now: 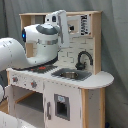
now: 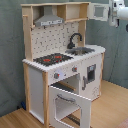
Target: Play with the kitchen
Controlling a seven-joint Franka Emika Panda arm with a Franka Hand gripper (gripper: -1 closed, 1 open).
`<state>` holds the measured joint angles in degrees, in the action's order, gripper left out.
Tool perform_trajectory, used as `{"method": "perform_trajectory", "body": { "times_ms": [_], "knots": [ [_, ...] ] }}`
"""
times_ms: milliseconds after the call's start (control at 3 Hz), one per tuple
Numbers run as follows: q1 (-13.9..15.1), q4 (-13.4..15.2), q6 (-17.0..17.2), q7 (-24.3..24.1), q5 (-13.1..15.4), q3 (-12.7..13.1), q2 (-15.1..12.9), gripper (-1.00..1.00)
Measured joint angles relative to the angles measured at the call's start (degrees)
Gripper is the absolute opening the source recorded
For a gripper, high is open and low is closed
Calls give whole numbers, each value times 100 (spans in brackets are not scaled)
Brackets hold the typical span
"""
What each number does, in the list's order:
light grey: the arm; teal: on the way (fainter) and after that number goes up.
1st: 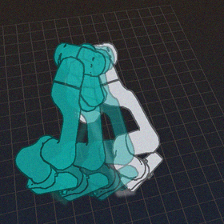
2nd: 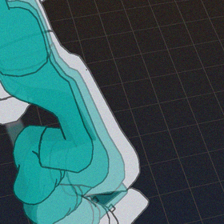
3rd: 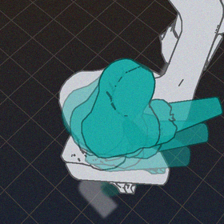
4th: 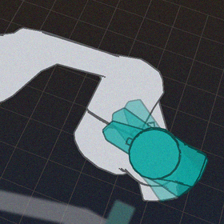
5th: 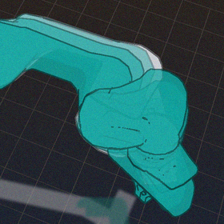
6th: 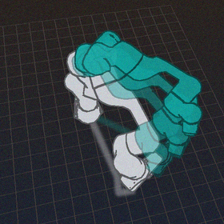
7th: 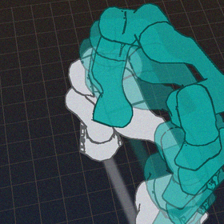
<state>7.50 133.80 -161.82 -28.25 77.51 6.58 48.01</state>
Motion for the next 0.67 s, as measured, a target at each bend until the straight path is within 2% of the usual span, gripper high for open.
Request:
{"method": "perform_trajectory", "body": {
  "times_ms": [667],
  "knots": [
    [1,-677,0,3,0,658,-739,-100]
  ]
}}
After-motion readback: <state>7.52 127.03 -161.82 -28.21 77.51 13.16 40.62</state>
